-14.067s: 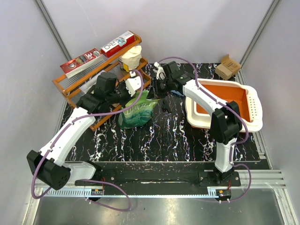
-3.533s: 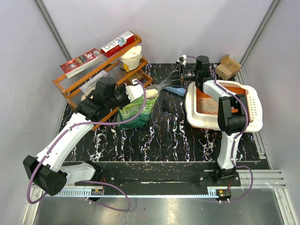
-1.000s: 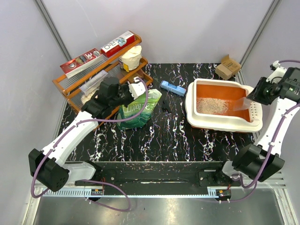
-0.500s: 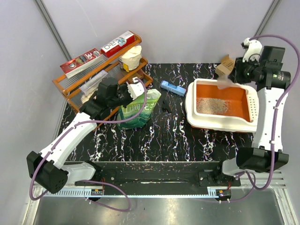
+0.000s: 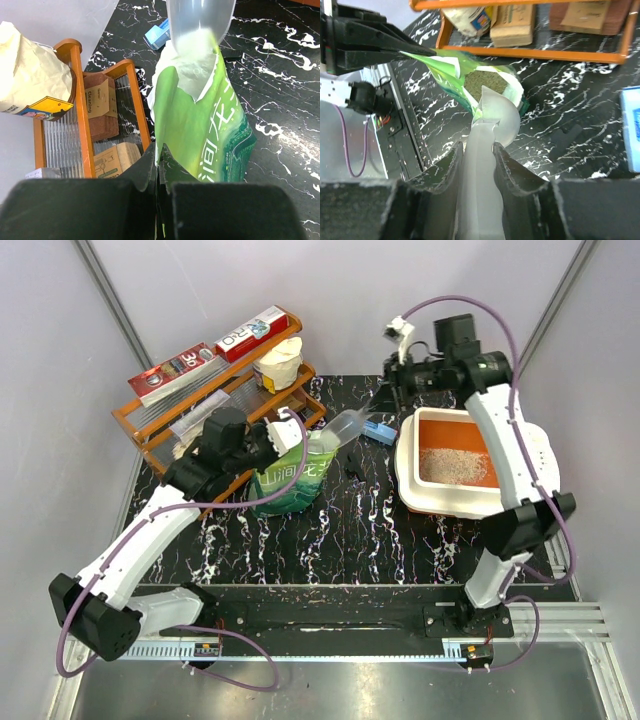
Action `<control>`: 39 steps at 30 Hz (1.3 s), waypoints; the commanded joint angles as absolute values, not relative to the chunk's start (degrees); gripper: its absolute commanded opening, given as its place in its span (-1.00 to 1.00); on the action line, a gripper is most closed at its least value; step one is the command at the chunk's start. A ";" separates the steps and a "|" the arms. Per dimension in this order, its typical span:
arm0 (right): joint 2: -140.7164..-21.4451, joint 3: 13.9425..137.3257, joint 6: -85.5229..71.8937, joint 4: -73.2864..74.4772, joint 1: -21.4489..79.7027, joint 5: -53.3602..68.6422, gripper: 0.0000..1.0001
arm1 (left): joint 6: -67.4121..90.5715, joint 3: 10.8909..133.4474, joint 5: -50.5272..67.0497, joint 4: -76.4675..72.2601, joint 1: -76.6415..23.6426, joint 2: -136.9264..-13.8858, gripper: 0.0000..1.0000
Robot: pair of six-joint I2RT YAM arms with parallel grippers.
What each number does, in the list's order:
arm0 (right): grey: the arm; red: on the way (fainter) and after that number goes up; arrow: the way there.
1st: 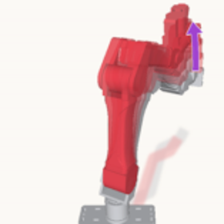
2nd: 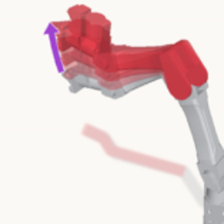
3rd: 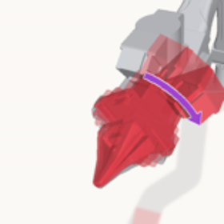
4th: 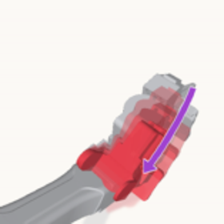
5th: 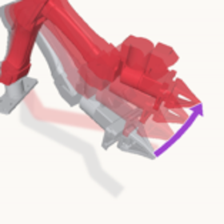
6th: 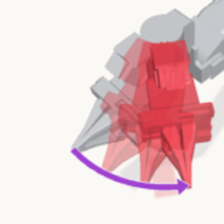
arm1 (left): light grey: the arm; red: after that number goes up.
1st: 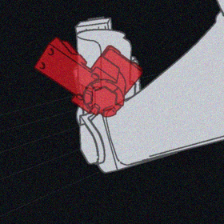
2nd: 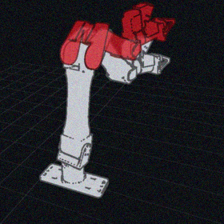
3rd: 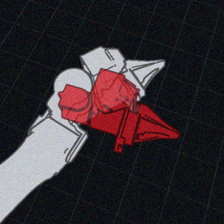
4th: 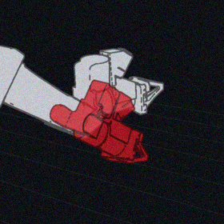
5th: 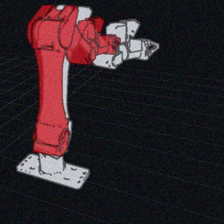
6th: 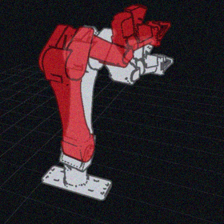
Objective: Fill the litter box with clean litter
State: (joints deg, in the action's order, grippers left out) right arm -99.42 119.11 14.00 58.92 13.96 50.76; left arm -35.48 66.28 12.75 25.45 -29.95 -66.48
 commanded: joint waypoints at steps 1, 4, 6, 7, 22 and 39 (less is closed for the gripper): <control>-102.82 126.20 19.50 62.48 18.54 51.61 -1.00 | -35.33 69.17 11.42 22.76 -29.88 -63.28 -1.00; -106.87 128.31 21.44 64.42 21.79 46.96 -1.00 | -35.24 69.26 12.12 22.68 -29.80 -63.11 -1.00; -109.33 128.76 20.23 63.38 23.99 43.70 -1.00 | -35.24 69.17 13.35 22.59 -29.71 -63.02 -1.00; -110.12 129.54 19.52 62.24 24.60 41.85 -1.00 | -35.33 69.08 13.79 22.59 -29.71 -62.93 -1.00; -106.00 120.42 -3.96 61.08 30.50 14.95 -1.00 | -35.16 73.20 20.30 9.94 -31.11 -66.79 -1.00; -113.64 113.92 -9.13 55.73 30.67 14.85 -1.00 | -38.32 65.83 17.05 11.16 -31.64 -64.86 -1.00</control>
State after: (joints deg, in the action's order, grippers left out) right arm -110.19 116.27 -7.49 57.30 30.72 17.50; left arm -37.30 65.73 17.47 20.32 -31.38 -68.69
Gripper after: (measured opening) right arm 0.327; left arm 0.019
